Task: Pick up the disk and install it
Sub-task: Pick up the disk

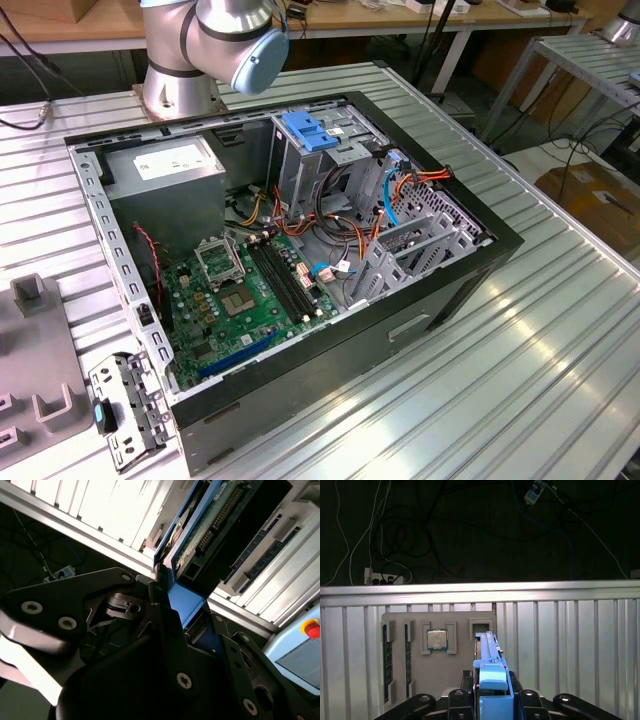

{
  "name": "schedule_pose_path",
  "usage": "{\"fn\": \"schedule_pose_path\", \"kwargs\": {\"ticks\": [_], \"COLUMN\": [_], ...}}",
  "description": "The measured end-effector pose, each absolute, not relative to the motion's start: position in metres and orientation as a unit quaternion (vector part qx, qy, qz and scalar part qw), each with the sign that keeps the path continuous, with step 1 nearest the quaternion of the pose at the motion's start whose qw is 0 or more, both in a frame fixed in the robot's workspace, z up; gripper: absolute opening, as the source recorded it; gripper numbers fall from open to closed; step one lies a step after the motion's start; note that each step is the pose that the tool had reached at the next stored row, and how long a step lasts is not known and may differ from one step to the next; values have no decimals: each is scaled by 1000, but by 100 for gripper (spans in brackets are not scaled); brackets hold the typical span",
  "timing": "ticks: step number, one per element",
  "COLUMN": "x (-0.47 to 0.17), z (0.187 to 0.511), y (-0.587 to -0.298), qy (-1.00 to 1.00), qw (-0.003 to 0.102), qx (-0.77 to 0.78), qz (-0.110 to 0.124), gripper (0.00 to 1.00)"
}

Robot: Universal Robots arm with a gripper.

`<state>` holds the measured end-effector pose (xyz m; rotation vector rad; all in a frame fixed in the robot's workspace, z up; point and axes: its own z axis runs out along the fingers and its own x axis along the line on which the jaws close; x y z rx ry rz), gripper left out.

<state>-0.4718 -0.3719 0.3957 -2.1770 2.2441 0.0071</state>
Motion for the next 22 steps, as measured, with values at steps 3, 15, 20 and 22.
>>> {"fn": "schedule_pose_path", "kwargs": {"ticks": [3, 15, 20, 22], "x": [-472, -472, -472, -472], "z": [397, 414, 417, 419], "y": [-372, -372, -372, -372], "qy": [718, 718, 718, 718], "qw": [8, 8, 8, 8], "qx": [-696, -696, -696, -696], "qz": [2, 2, 2, 2], "gripper": [37, 37, 37, 37]}}
